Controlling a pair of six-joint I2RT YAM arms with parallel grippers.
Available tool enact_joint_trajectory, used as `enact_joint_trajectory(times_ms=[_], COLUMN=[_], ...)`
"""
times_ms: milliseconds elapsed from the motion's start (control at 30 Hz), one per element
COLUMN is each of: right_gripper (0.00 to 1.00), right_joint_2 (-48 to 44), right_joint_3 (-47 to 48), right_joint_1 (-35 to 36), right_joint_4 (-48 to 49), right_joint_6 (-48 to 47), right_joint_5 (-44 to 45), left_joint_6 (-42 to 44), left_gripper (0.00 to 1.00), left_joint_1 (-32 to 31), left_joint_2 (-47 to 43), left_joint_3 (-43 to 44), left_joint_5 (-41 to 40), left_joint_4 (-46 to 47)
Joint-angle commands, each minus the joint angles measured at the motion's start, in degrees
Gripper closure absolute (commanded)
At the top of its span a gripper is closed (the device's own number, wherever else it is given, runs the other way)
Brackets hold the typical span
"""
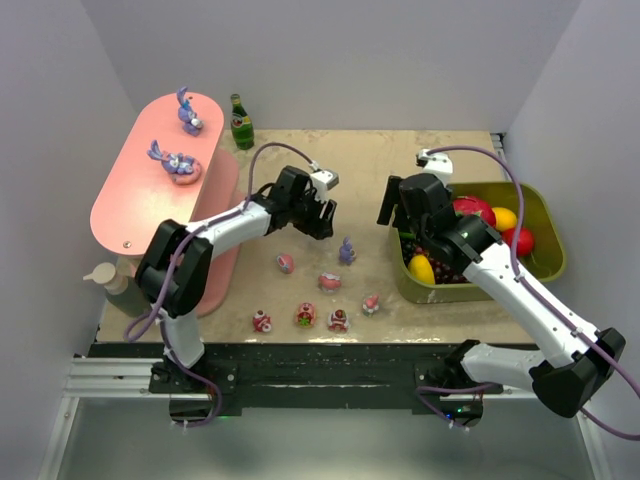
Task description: Place and organize the plastic toys onto the shelf
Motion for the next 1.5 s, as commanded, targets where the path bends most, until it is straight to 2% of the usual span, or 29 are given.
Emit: enact_joint_trajectory(times_ms=[0, 167, 400, 567, 767, 933, 1033, 1267, 1467], right_gripper=[0.20, 0.20, 0.20, 0.20, 0.20, 0.20, 0.20, 0.20, 0.20], right_joint_2=[-0.69, 0.10, -0.60, -2.00, -2.80, -2.80, -2.62, -2.36, -2.53], right_joint_3=[1.43, 2.58, 2.31, 1.17, 0.38, 0.29, 0.03, -0.41, -0.41], right_joint_1=[-0.28, -0.72, -0.98, -1.07, -1.33, -1.42, -1.51, -1.69, -1.77], right_joint_4=[-0.76, -3.04, -3.93, -4.80, -4.81, -4.45, -4.02, -3.66, -3.57], right_joint_6=[2.62, 3.85, 3.94, 3.85, 2.89, 2.10, 1.74, 1.31, 1.04], right_joint_5=[0.91, 1.71, 1.36, 1.18, 1.01, 0.57, 0.04, -0.23, -0.23], left_joint_6=[-13.42, -19.50, -23.63, -26.35, -28.99, -31.71, -32.85, -33.30, -33.30], left_gripper=[0.32, 0.25, 0.25, 0.26, 0.33, 0.34, 0.36, 0.52, 0.55], left_joint_1=[-1.61, -6.43, -12.06, -16.19, -18.57, -19.89, -20.15, -20.33, -20.33], left_joint_2=[-8.36, -10.83, -8.11, -5.12, -0.73, 1.91, 2.70, 3.23, 3.94], left_joint_3=[0.53, 2.10, 5.09, 8.26, 12.83, 15.11, 15.12, 14.68, 14.68], left_joint_5=[-5.83, -11.61, -17.25, -26.65, -32.10, -36.15, -36.94, -37.12, -36.33], left_joint_4=[-0.56, -2.31, -4.50, -7.58, -13.38, -17.86, -18.83, -17.96, -17.87])
